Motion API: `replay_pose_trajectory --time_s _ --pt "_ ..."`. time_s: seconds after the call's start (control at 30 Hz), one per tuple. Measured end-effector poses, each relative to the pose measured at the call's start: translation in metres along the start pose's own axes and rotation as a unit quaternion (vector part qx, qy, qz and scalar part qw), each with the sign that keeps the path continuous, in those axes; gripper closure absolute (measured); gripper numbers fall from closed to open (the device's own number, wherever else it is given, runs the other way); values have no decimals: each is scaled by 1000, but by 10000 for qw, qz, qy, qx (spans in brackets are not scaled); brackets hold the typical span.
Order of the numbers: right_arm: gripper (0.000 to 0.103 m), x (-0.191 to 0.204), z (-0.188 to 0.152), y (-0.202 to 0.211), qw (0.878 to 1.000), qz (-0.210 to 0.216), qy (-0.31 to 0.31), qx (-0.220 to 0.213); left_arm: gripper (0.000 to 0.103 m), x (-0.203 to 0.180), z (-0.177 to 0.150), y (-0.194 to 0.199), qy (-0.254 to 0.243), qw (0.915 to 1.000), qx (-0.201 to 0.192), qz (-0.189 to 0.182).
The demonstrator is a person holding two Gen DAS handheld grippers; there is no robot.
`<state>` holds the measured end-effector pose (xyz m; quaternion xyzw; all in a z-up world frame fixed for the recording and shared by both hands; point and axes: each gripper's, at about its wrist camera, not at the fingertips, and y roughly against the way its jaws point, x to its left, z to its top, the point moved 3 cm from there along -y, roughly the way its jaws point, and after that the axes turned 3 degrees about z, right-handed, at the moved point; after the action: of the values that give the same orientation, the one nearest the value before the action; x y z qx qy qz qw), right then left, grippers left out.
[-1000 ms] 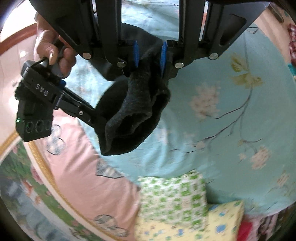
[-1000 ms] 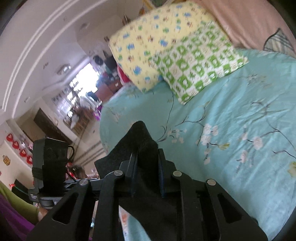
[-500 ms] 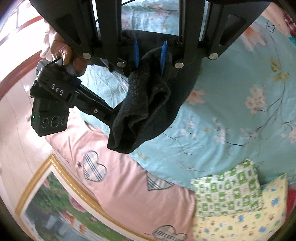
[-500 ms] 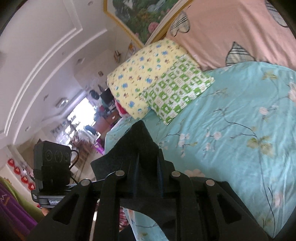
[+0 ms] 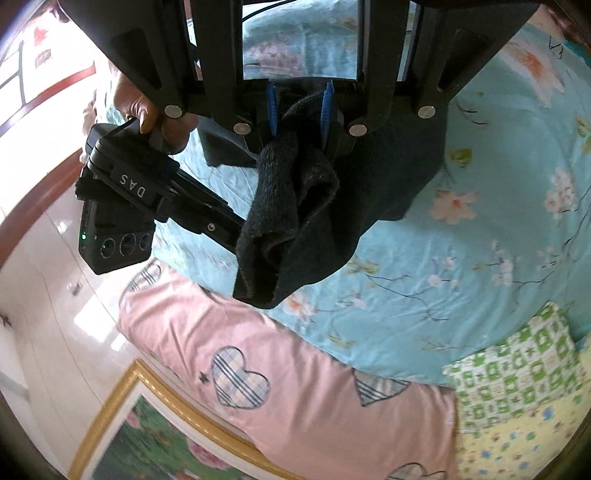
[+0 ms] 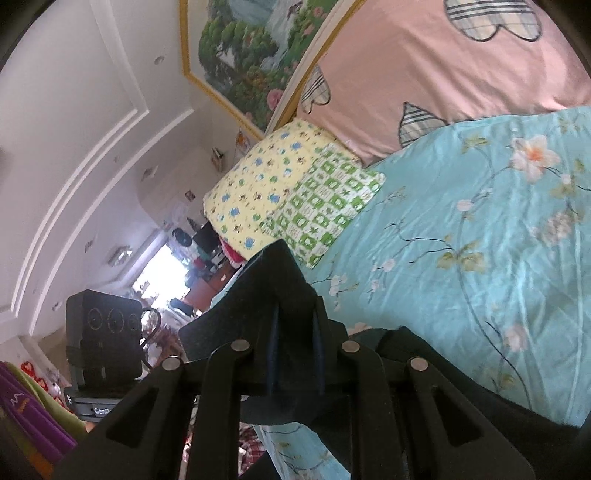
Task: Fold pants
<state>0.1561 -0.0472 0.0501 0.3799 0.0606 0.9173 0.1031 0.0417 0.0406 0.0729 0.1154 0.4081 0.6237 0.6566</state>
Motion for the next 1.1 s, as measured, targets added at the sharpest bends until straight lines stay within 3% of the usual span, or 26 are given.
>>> replay_pose_trajectory --time_s 0.5,1.1 --pt "85 -46 -19 72 9973 -301 -437 -499 85 -69 -21 -48 -730 9959 518 -112" --pt "85 -85 -48 111 9918 -760 -761 -693 83 -102 -52 -94 -1379 9869 832 -104"
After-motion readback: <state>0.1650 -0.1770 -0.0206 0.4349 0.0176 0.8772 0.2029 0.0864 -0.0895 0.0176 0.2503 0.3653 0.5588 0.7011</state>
